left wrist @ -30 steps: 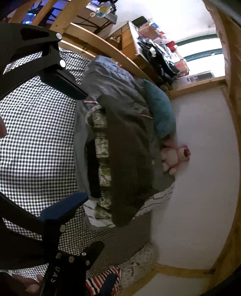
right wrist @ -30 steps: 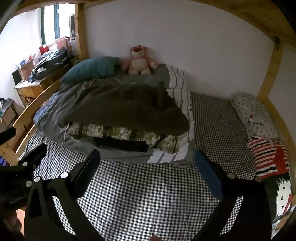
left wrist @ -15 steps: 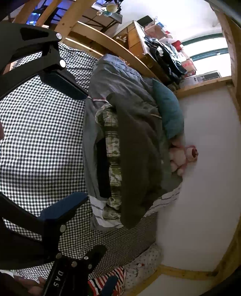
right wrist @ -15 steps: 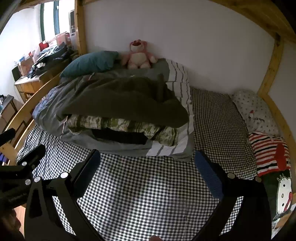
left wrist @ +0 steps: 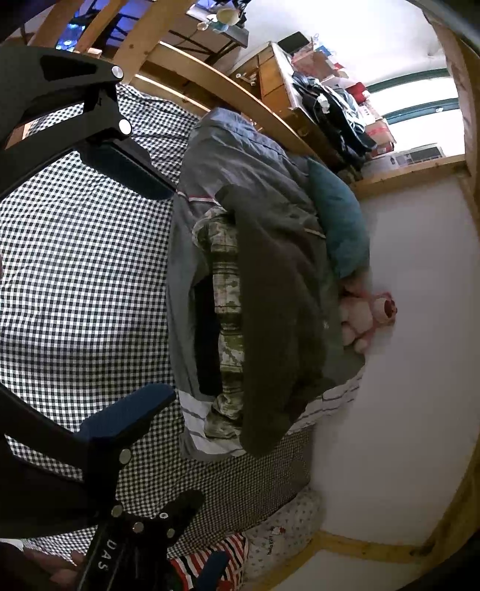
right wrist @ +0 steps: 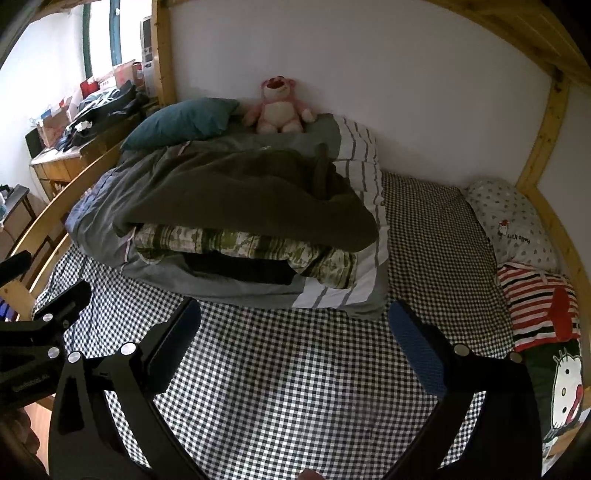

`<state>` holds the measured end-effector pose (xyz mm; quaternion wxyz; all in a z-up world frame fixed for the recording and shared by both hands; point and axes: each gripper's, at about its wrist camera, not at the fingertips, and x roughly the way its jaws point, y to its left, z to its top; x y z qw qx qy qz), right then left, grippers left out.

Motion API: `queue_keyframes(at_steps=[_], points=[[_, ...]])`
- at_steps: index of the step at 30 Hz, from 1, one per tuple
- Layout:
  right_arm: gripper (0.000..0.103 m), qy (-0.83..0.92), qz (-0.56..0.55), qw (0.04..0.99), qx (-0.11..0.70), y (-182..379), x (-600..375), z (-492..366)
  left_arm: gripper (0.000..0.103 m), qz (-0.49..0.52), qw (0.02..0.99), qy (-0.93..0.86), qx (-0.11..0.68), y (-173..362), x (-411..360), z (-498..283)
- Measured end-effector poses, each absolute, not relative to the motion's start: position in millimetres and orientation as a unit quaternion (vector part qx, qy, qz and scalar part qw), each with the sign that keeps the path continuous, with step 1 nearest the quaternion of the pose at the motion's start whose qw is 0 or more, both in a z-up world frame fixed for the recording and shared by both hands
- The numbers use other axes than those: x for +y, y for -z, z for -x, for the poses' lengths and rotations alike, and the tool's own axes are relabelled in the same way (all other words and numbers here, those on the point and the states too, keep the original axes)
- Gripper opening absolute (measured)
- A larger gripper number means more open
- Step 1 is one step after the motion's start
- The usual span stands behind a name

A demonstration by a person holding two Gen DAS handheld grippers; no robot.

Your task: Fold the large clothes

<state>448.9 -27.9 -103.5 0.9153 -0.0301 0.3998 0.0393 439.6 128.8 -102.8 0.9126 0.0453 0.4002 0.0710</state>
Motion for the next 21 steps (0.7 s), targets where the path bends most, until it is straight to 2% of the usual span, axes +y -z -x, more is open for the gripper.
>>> queue_keyframes(at_steps=[21], points=[[0.1,-0.046,0.036,0.912,0.406,111.9,-22.6,-454.7,0.098,-0.045,0.91,-0.076,0.406,109.6,132.1,-446.9]])
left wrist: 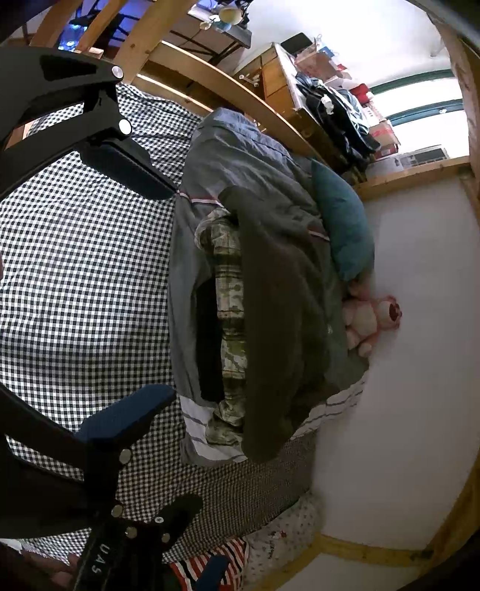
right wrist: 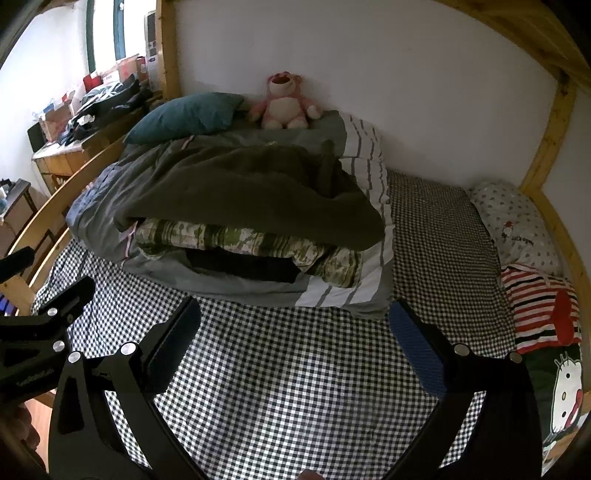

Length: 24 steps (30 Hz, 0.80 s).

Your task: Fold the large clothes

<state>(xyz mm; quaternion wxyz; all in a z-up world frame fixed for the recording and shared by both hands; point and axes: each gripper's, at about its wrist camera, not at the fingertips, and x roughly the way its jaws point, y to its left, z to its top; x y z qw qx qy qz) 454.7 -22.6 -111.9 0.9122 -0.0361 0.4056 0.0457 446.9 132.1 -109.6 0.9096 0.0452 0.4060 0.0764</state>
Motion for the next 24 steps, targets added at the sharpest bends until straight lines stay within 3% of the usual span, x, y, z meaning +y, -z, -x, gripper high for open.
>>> queue_keyframes(at_steps=[24], points=[[0.1,-0.046,0.04,0.911,0.407,114.3,-18.5,-459.8,0.098,-0.056,0.91,-0.075,0.404,110.6,132.0,-449.3]])
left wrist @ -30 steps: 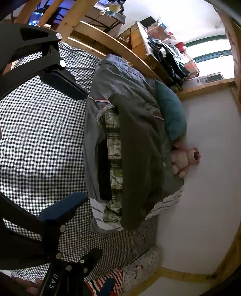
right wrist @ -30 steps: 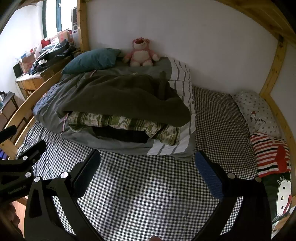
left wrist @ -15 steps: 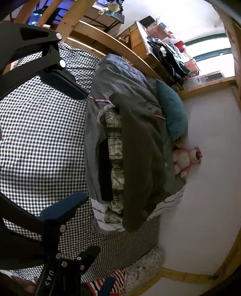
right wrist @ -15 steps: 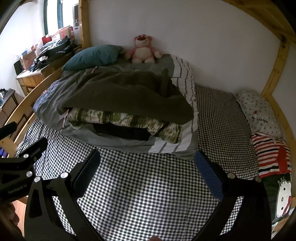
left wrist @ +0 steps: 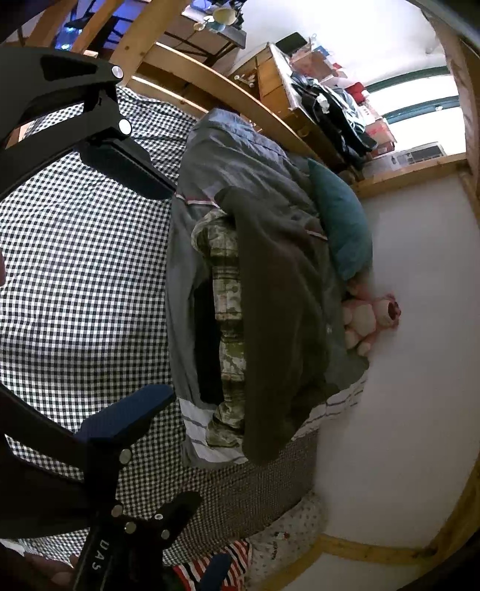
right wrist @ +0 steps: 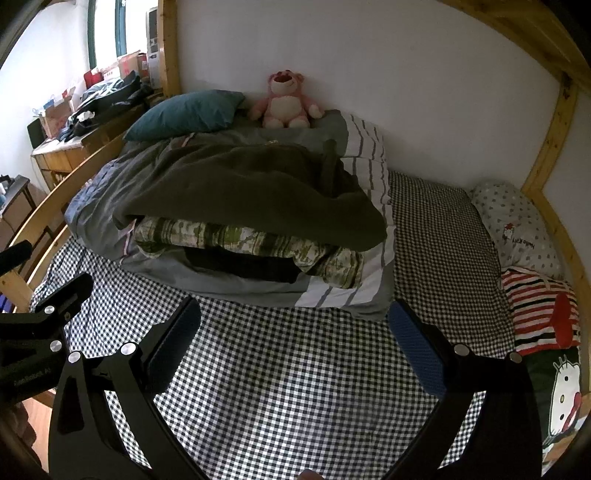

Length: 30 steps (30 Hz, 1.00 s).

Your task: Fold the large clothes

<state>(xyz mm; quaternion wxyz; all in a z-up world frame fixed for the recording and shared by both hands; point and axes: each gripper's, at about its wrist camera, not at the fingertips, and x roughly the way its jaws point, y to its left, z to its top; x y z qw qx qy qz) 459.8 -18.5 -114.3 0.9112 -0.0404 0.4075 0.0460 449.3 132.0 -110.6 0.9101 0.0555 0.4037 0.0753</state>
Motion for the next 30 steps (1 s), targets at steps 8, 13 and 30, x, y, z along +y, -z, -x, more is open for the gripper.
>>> queue_keyframes(at_steps=[8,13,30], points=[[0.1,-0.046,0.042,0.911,0.407,114.6,-18.0,-459.6,0.098,-0.052,0.91,-0.072,0.406,111.8,131.4,-449.2],[0.1,-0.045,0.042,0.911,0.408,114.8,-18.8,-460.3,0.098,-0.053,0.91,-0.072,0.405,111.5,131.7,-449.6],[0.1,-0.042,0.043,0.91,0.411,115.7,-20.8,-463.3,0.098,-0.04,0.905,-0.071,0.418,116.4,134.4,-454.6]])
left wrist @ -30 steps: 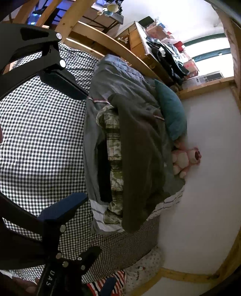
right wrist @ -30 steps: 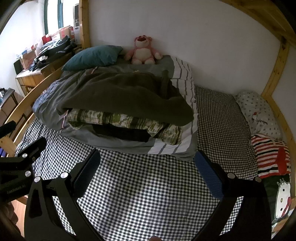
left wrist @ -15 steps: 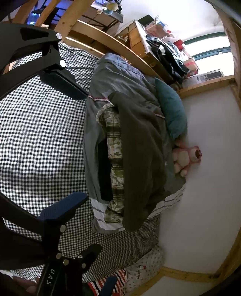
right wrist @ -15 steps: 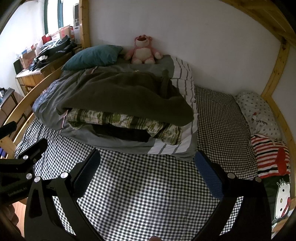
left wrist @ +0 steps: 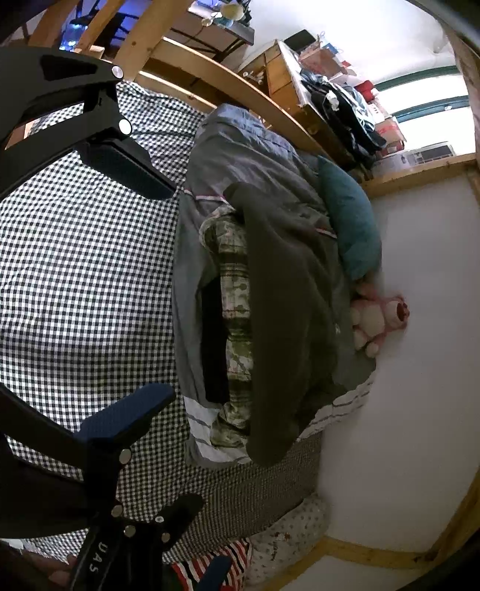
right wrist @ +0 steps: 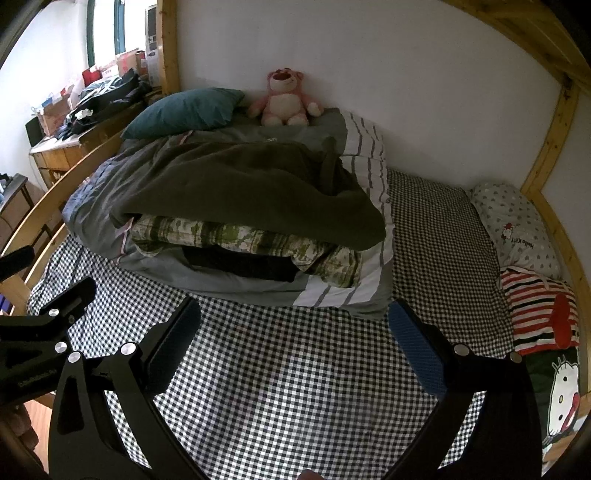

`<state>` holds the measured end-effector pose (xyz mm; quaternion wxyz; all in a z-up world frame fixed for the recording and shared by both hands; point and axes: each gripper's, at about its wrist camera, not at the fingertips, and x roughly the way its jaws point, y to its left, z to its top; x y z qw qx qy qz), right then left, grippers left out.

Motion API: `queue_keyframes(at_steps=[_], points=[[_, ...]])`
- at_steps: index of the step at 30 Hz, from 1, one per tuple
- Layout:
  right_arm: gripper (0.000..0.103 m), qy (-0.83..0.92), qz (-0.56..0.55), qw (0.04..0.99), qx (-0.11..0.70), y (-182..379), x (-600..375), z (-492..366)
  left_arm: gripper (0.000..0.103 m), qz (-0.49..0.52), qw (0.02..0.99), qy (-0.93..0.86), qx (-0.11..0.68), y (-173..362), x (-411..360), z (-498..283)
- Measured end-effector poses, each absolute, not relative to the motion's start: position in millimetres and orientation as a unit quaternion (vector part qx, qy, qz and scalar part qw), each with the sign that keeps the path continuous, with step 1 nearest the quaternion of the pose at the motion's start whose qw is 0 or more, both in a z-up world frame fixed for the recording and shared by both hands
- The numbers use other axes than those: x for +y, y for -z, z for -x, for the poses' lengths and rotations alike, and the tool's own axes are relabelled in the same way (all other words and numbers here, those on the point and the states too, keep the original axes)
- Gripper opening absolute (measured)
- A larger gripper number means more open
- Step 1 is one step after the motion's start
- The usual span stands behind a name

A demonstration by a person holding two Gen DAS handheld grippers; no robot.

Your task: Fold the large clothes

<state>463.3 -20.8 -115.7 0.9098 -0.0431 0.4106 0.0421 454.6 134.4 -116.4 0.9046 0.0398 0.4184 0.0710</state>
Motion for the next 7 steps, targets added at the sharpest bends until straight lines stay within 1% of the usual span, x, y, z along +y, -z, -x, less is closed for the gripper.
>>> queue_keyframes(at_steps=[7], points=[[0.1,-0.039,0.043,0.909,0.412,116.9,-22.6,-464.3,0.098,-0.043,0.905,-0.066,0.417,115.1,131.3,-455.3]])
